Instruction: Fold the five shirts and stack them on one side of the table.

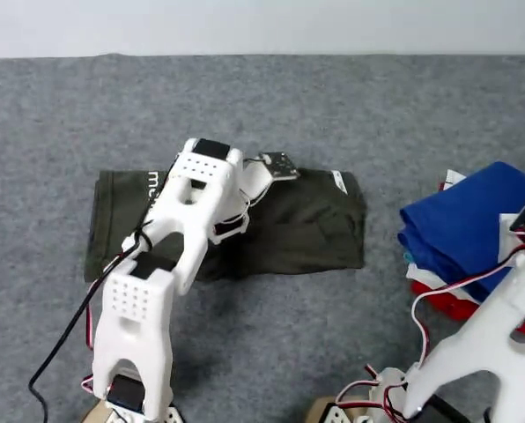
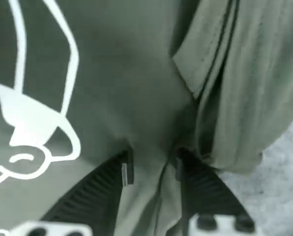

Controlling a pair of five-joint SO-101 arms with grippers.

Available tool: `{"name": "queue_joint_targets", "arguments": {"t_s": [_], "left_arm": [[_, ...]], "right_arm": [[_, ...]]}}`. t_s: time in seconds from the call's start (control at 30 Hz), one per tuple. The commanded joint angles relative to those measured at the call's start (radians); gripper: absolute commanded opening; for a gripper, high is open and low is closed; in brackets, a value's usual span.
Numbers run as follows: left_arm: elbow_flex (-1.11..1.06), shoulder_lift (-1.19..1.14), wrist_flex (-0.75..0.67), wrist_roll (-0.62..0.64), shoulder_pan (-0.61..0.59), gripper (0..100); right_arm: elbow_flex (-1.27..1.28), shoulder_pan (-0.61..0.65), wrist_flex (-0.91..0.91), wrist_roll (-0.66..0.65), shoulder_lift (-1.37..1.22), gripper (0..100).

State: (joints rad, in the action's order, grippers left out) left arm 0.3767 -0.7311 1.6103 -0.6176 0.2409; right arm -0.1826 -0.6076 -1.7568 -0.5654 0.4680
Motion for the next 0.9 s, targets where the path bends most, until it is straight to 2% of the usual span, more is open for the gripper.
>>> {"name": "queue_joint_targets", "arguments": {"t_s": [0.0, 0.07, 0.17, 0.33, 0.47, 0.57, 0.67, 0.77, 0.87], "left_arm": [[0.133, -0.006, 0.087, -0.002, 0.005, 14], [0.191, -0.008, 0.141, -0.002, 0.021, 14], [0.219, 0.012, 0.147, 0.035, 0.041, 14], [0.186, 0.172, 0.146, 0.046, 0.054, 14], [0.16, 0.327, 0.146, 0.143, 0.015, 14], [0.157, 0.394, 0.146, 0.258, -0.084, 14], [0.157, 0.397, 0.144, 0.341, -0.253, 14], [0.163, 0.348, 0.133, 0.354, -0.427, 15], [0.163, 0.272, 0.135, 0.322, -0.543, 20]], "right_arm": [[-0.002, -0.008, -0.038, -0.003, 0.061, 1.8], [-0.002, -0.007, -0.038, -0.003, 0.082, 1.8], [0.0, -0.007, -0.038, -0.006, 0.104, 1.8], [0.0, -0.007, -0.038, -0.008, 0.128, 1.8], [0.0, -0.008, -0.038, -0.008, 0.147, 1.9], [0.0, -0.008, -0.039, -0.008, 0.15, 2.0], [0.0, -0.012, -0.039, -0.006, 0.15, 2.2], [0.0, -0.013, -0.041, -0.008, 0.15, 2.2], [0.0, -0.013, -0.041, -0.008, 0.15, 2.2]]}}
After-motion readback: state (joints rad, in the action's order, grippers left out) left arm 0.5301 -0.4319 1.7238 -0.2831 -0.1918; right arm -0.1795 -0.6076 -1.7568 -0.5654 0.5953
